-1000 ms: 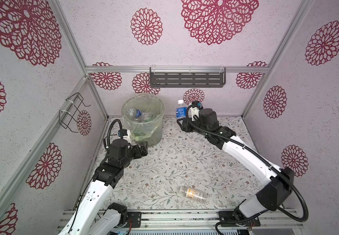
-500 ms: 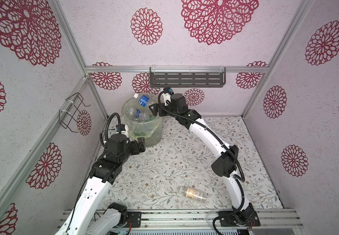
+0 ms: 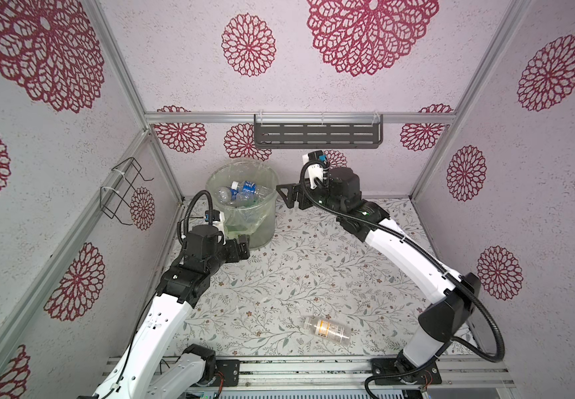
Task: Throw the plastic bottles in the bin
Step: Throw the plastic bottle into the trash bin, then pick up the plastic bottle from the bottom-center of the table.
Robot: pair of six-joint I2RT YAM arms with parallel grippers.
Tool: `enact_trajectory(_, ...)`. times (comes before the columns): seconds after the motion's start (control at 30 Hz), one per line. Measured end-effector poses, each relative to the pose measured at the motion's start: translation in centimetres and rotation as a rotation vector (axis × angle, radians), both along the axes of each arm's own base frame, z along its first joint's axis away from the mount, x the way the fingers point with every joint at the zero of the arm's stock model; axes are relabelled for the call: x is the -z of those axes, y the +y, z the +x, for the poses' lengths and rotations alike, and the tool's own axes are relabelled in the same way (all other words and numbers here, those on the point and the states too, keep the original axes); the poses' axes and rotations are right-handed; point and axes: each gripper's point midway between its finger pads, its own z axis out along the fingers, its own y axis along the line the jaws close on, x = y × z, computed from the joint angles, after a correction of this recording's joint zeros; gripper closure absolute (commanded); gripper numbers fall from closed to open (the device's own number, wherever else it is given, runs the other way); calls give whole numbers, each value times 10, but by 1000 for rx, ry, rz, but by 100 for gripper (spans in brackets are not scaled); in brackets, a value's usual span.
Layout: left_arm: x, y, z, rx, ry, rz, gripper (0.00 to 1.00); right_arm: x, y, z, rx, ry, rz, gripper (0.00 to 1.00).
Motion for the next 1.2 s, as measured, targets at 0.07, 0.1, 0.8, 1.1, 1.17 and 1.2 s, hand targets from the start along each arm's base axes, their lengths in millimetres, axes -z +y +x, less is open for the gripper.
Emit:
enact_trajectory(0.07, 1, -4, 0, 23, 6, -6, 3, 15, -10, -1, 16, 18, -13, 1)
enact_trajectory(0.1, 2, -7, 1, 35, 11, -8, 3, 27, -17, -1, 27, 35, -24, 1)
enact_trajectory(0.8, 28, -78, 3, 295, 124, 59, 3, 144, -109, -4, 213, 274, -48, 1)
enact_trajectory(1.1, 56, -134, -9, 460, 185, 180, 3, 169, -127, -15, 253, 322, -50, 1)
enact_trajectory(1.17, 63, -143, -13, 491, 196, 201, 3, 173, -132, -16, 265, 331, -48, 1)
enact_trajectory(1.2, 67, -148, -15, 506, 202, 210, 3, 174, -134, -17, 269, 332, -49, 1)
